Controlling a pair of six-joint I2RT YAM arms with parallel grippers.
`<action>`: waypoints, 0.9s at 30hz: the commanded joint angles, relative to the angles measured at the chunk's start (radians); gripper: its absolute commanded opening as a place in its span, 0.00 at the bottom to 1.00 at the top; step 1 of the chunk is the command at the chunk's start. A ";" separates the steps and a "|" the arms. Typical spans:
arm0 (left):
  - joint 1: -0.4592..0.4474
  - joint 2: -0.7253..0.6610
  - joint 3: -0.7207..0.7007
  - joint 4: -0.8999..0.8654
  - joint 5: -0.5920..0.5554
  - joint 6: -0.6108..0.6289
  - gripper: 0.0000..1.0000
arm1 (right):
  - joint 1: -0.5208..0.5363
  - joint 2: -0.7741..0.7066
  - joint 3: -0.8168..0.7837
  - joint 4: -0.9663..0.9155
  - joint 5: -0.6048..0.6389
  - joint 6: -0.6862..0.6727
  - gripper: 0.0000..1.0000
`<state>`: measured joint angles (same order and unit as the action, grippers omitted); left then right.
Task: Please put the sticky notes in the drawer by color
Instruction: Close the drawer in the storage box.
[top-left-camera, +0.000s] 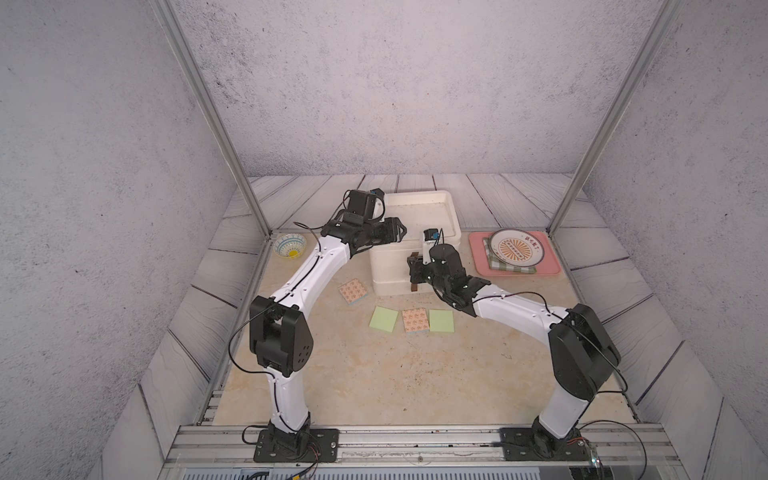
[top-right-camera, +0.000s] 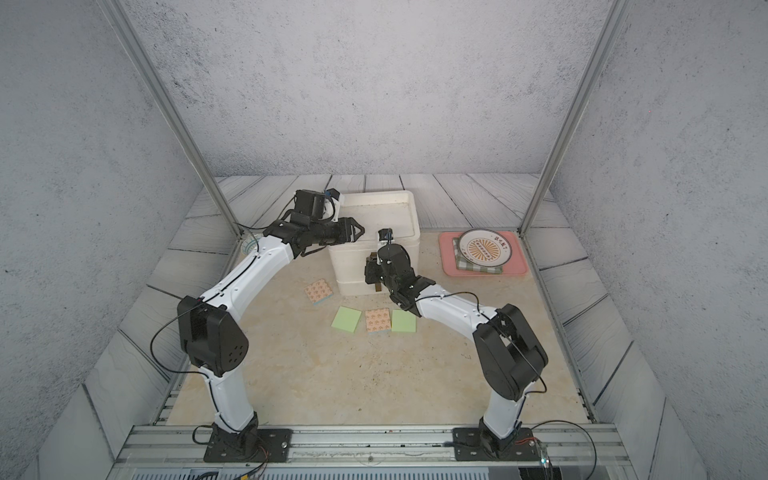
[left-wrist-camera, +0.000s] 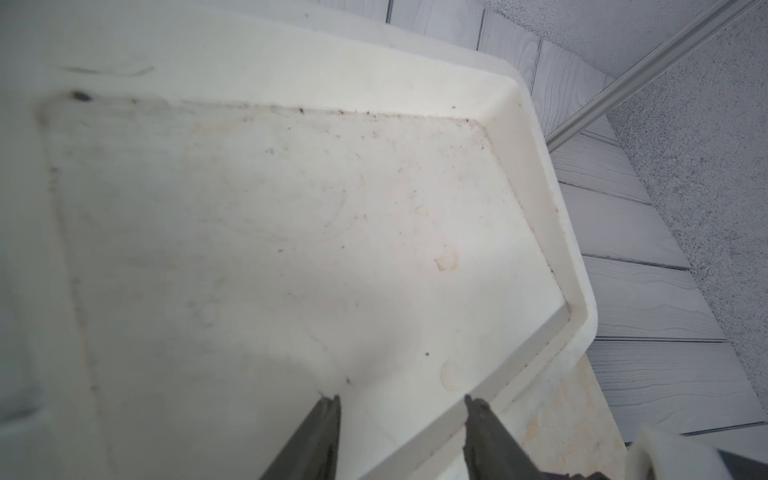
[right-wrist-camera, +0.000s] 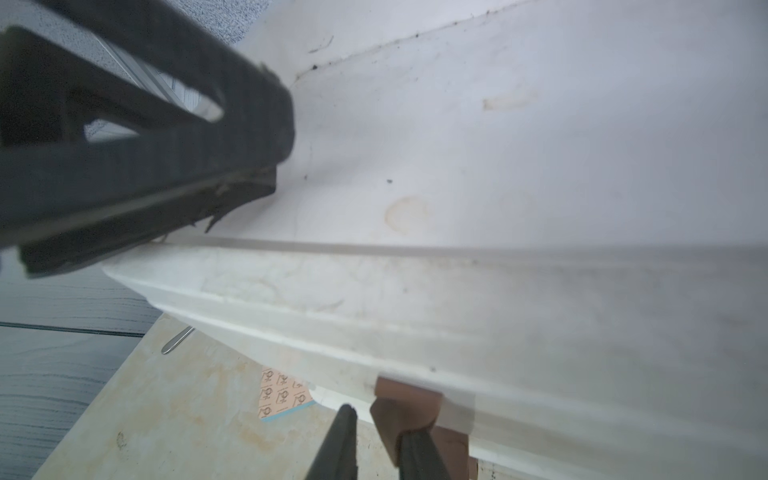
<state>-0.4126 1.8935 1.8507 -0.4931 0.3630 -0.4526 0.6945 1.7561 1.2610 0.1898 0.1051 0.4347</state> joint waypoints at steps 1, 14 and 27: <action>0.012 -0.015 -0.056 -0.110 -0.008 -0.011 0.53 | 0.007 0.070 0.085 0.072 0.022 -0.082 0.24; 0.018 -0.052 0.043 -0.193 -0.017 0.021 0.54 | -0.003 -0.104 -0.101 -0.014 -0.033 -0.067 0.47; 0.026 0.197 0.461 -0.356 0.018 0.058 0.56 | -0.002 -0.003 -0.075 -0.090 -0.051 -0.025 0.65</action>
<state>-0.3927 2.0109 2.2379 -0.7498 0.3611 -0.4221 0.6945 1.6985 1.1316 0.1455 0.0547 0.3946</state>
